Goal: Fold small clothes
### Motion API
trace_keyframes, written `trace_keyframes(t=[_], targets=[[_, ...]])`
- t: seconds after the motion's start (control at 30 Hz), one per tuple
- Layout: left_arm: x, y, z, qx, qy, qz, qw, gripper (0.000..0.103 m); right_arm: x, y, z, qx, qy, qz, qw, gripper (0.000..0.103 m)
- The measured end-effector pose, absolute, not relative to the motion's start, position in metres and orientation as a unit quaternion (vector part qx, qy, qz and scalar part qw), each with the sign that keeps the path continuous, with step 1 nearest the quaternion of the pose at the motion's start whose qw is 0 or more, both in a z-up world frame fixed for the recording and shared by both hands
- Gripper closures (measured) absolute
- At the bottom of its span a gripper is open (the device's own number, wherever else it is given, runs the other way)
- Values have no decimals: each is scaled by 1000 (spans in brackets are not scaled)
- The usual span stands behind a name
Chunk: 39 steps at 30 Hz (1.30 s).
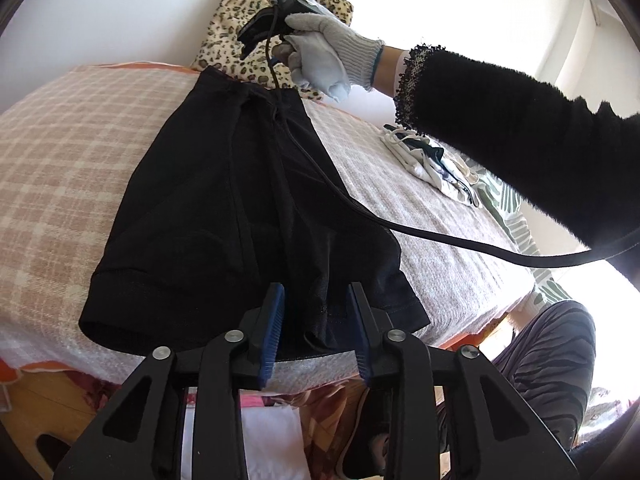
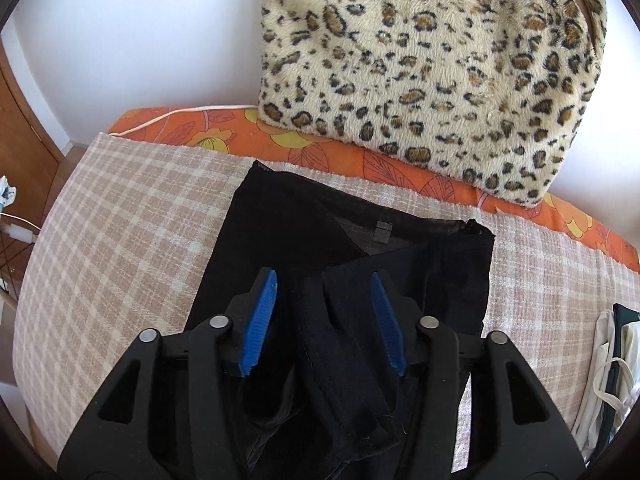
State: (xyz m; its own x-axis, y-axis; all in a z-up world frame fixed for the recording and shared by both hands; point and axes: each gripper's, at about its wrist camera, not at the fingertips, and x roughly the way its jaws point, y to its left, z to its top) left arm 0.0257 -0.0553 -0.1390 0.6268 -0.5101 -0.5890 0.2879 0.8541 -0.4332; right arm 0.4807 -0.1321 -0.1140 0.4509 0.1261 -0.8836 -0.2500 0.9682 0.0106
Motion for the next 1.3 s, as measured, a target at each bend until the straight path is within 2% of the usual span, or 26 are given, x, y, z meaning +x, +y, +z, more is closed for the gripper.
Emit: trace_keyframes(t=[0.07, 0.23, 0.37, 0.6, 0.83, 1.23, 1.3], targets=[[21, -46, -132, -148, 368, -227, 889, 63, 469, -143, -90, -54, 495, 123, 858, 47], [13, -16, -104, -116, 355, -225, 900, 63, 410, -198, -30, 6, 459, 145, 877, 47], [26, 13, -81, -84, 345, -208, 911, 63, 333, -236, -9, 9, 442, 155, 883, 47], [68, 50, -69, -59, 364, -205, 907, 63, 191, -275, -51, 10, 486, 164, 858, 47], [82, 58, -109, -105, 441, -234, 860, 63, 91, -281, -110, 38, 544, 189, 817, 47], [64, 52, -141, -146, 495, -252, 819, 63, 57, -268, -153, 125, 578, 214, 777, 47], [64, 54, -144, -152, 499, -251, 816, 63, 57, -266, -153, 129, 578, 218, 775, 52]])
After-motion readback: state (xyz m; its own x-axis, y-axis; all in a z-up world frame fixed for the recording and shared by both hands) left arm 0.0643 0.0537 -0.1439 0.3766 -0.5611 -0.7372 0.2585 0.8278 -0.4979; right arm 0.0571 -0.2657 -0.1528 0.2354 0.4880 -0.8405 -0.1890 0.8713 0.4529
